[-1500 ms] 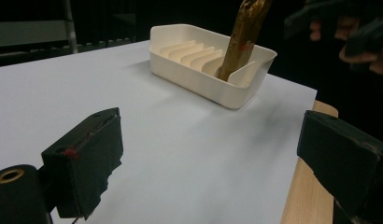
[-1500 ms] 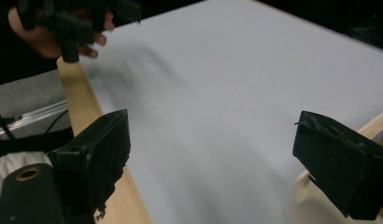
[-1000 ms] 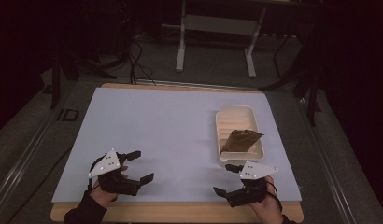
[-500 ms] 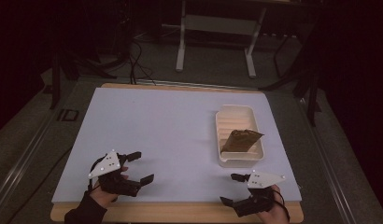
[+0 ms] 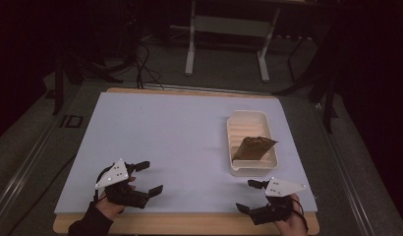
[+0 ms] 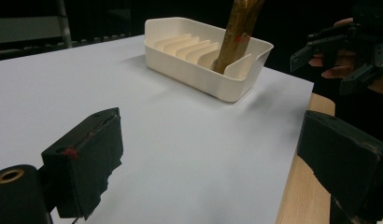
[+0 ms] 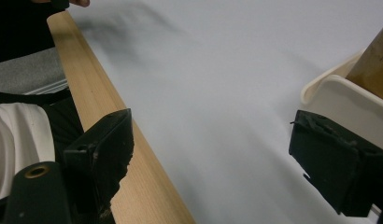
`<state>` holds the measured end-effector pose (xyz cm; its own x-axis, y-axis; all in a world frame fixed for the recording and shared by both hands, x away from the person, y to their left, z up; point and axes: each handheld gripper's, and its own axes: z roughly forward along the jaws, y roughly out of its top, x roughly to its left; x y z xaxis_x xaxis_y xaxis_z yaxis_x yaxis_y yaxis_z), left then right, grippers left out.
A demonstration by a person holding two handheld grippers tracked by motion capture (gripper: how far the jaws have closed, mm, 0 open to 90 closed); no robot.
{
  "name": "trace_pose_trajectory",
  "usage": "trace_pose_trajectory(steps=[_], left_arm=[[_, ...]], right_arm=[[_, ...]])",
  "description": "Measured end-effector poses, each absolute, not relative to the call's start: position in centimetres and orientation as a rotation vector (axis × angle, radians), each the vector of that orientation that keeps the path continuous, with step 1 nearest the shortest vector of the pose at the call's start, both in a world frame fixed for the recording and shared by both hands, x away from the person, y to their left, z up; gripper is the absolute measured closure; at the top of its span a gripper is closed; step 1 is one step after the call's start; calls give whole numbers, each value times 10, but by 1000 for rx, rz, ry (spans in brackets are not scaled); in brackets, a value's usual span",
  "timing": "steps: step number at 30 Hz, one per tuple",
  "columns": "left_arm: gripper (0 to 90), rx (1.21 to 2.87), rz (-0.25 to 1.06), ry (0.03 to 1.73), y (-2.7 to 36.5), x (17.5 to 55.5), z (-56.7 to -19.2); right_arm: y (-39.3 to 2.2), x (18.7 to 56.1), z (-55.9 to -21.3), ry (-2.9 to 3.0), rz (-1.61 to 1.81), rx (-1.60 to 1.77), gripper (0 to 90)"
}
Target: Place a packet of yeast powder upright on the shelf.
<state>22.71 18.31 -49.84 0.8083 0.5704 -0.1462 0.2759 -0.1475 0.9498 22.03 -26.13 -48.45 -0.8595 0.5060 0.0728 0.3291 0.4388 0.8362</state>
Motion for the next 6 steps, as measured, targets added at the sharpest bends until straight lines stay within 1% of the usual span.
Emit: trace_pose_trajectory(steps=[6], left_arm=[[78,1741,284,665,183,227,-500]], right_arm=[[-264,222,-485,2497,1382,748,138]])
